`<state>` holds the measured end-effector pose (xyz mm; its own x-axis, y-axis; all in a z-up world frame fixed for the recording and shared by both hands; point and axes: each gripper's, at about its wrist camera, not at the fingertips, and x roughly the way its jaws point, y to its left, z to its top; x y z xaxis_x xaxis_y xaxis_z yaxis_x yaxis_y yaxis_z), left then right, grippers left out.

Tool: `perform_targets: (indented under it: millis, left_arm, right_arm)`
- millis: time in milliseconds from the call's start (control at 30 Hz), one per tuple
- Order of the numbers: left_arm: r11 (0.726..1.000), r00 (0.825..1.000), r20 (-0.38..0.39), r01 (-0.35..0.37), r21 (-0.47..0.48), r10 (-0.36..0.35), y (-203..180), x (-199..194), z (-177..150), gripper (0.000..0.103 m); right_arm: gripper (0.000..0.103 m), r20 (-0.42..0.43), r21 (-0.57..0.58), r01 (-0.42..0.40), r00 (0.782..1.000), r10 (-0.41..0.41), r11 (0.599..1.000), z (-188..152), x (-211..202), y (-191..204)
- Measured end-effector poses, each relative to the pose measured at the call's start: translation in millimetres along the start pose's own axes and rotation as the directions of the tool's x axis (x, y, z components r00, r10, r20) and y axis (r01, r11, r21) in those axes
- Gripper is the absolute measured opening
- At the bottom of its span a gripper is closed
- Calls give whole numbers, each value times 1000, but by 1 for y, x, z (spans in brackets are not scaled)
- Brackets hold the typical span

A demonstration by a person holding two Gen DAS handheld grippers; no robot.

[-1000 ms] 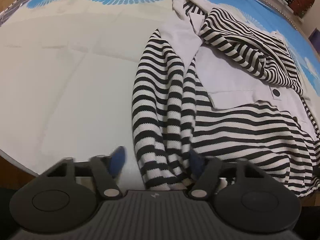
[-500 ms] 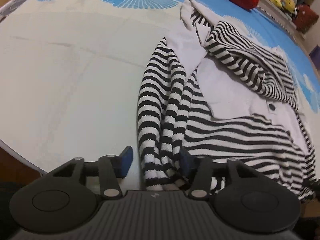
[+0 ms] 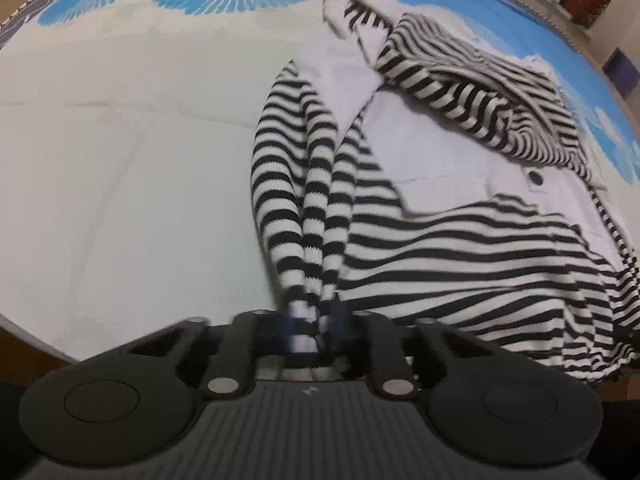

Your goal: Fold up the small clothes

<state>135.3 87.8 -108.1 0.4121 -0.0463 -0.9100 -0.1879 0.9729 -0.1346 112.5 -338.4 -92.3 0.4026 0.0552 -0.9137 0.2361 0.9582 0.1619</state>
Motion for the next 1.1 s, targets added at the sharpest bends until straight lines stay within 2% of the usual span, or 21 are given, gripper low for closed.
perform_targets:
  millis: [67,133,233,267,300,333,500,533,567,600,667,933,1033,1100]
  left_arm:
    - [1000,1000,20,-6,0,6,0,-5,1,13]
    - [1000,1000,16,9,-24,-9,4,-6,1,14]
    - [999,1000,-25,14,-34,-15,6,0,0,31]
    - [1000,999,-38,7,-23,-8,6,2,0,37]
    - [1000,999,-41,1,-12,-1,5,3,-1,38]
    - [1000,999,-37,-5,3,5,3,3,-2,39]
    - [1000,1000,-29,-8,16,8,4,2,-4,39]
    - [1000,1000,-25,-7,13,8,4,2,-4,37]
    - [1000,1000,-20,-7,12,8,4,1,-4,31]
    - [1000,1000,-14,-3,15,3,4,1,-4,27]
    - [1000,1000,12,-3,28,3,1,-3,-4,16]
    - [997,993,116,-14,72,6,-8,-21,-5,11]
    - [995,982,188,-18,95,0,-12,-39,-6,10]
    - [993,968,252,-19,120,-12,-15,-56,-5,10]
  right_arm:
    - [12,10,6,-16,1000,16,1000,0,-2,-1]
    - [12,32,29,-25,999,24,999,1,-6,-4]
    - [12,44,47,-30,999,28,998,3,-9,-6]
    - [17,36,53,-23,999,21,998,3,-8,-7]
    - [23,27,62,-11,1000,10,998,3,-6,-8]
    - [25,21,67,-5,1000,4,998,2,-4,-8]
    - [27,10,-7,14,1000,-14,1000,-2,0,2]
    - [26,11,-14,15,1000,-15,1000,-2,0,3]
    - [24,12,-15,14,1000,-14,1000,-2,0,2]
    - [17,14,-12,10,1000,-10,1000,-2,-1,1]
    - [14,26,-1,2,1000,-2,1000,-1,-3,0]
    - [12,131,-3,-12,991,13,1000,1,-22,1]
    - [12,187,-10,-37,982,38,999,2,-36,1]
    - [12,233,-29,-52,971,58,998,3,-49,3]
